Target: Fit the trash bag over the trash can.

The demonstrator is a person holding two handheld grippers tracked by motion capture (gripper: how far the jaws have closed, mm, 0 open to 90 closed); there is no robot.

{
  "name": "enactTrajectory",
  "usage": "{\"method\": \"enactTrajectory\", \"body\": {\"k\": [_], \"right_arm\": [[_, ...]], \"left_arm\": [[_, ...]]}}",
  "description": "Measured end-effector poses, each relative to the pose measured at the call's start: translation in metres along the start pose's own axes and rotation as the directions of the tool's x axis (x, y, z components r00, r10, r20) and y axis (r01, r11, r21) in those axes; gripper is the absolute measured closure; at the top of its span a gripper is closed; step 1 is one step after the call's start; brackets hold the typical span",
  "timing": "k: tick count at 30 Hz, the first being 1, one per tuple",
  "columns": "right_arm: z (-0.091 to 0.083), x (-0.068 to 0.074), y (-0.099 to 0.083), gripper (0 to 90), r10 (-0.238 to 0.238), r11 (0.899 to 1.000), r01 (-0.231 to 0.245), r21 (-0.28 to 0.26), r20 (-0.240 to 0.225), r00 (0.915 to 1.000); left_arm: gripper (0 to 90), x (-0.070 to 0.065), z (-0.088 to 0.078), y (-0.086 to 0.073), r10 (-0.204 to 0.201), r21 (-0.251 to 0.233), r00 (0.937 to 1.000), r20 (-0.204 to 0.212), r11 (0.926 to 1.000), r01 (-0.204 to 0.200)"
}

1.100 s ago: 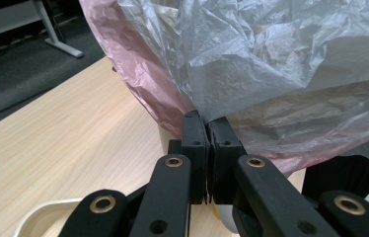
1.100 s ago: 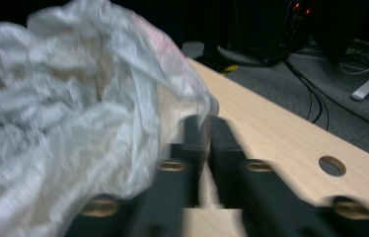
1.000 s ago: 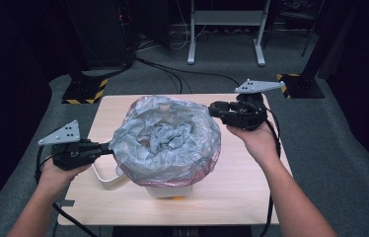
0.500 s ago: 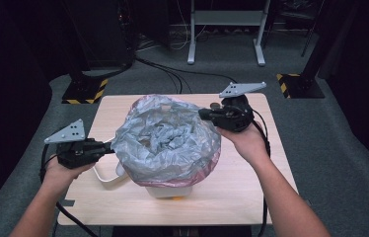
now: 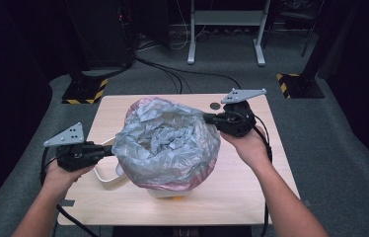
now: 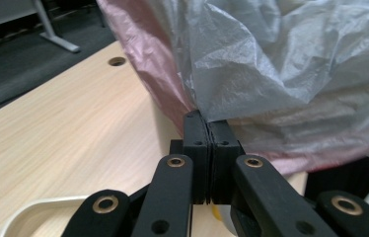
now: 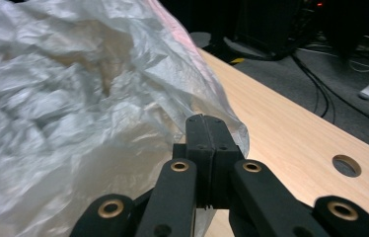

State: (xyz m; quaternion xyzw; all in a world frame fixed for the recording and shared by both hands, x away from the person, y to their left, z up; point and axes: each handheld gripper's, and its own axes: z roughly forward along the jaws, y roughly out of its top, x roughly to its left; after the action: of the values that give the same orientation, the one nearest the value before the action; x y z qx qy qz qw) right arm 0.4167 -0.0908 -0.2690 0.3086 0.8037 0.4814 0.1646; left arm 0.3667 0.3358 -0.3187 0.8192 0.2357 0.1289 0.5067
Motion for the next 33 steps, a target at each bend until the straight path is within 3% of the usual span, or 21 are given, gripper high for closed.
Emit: {"method": "enactTrajectory", "body": {"k": [5, 9, 12, 17, 19, 22, 25, 28, 33], "right_arm": [[0.011, -0.002, -0.003, 90.0, 0.000, 1.000, 0.000, 0.007, 0.036, 0.9994], [0.021, 0.000, -0.014, 90.0, -0.005, 0.998, 0.004, 0.062, 0.008, 1.0000], [0.022, 0.000, -0.019, 90.0, 0.000, 0.998, 0.000, 0.071, -0.006, 1.0000], [0.020, 0.000, -0.020, 90.0, 0.002, 0.997, -0.001, 0.075, -0.007, 1.0000], [0.019, 0.001, -0.019, 90.0, -0.012, 0.997, 0.012, 0.072, 0.001, 0.9999], [0.015, 0.000, -0.019, 89.8, -0.001, 0.999, 0.001, 0.048, -0.002, 1.0000], [0.012, -0.001, -0.018, 89.7, 0.002, 0.999, -0.001, 0.041, -0.003, 1.0000], [0.010, -0.001, -0.017, 89.5, -0.001, 0.999, 0.001, 0.040, -0.003, 1.0000], [0.010, -0.001, -0.017, 89.4, 0.002, 0.999, -0.002, 0.040, -0.003, 1.0000]], "left_arm": [[88.6, 0.004, 0.013, -0.002, -0.019, 0.015, 0.9998, 0.008, 0.9997, 0.019], [88.8, 0.002, 0.011, -0.010, -0.029, 0.003, 0.9992, 0.027, 0.9996, 0.029], [89.0, 0.002, 0.006, -0.016, -0.038, 0.015, 0.9991, 0.017, 0.9992, 0.037], [89.0, -0.001, 0.002, -0.015, -0.001, 0.058, 0.9999, -0.011, 0.9983, 0.001], [82.6, 0.000, -0.005, -0.011, -0.004, 0.031, 0.9999, -0.012, 0.9995, 0.005], [62.3, 0.002, -0.018, -0.004, -0.027, -0.010, 0.9994, -0.022, 0.9996, 0.026], [53.0, 0.004, -0.030, 0.002, -0.021, -0.020, 0.9992, -0.033, 0.9996, 0.021], [48.1, 0.005, -0.038, 0.008, -0.015, -0.039, 0.9996, -0.024, 0.9991, 0.014], [46.7, 0.009, -0.044, 0.025, 0.001, -0.086, 0.9990, -0.045, 0.9963, -0.005]]}}
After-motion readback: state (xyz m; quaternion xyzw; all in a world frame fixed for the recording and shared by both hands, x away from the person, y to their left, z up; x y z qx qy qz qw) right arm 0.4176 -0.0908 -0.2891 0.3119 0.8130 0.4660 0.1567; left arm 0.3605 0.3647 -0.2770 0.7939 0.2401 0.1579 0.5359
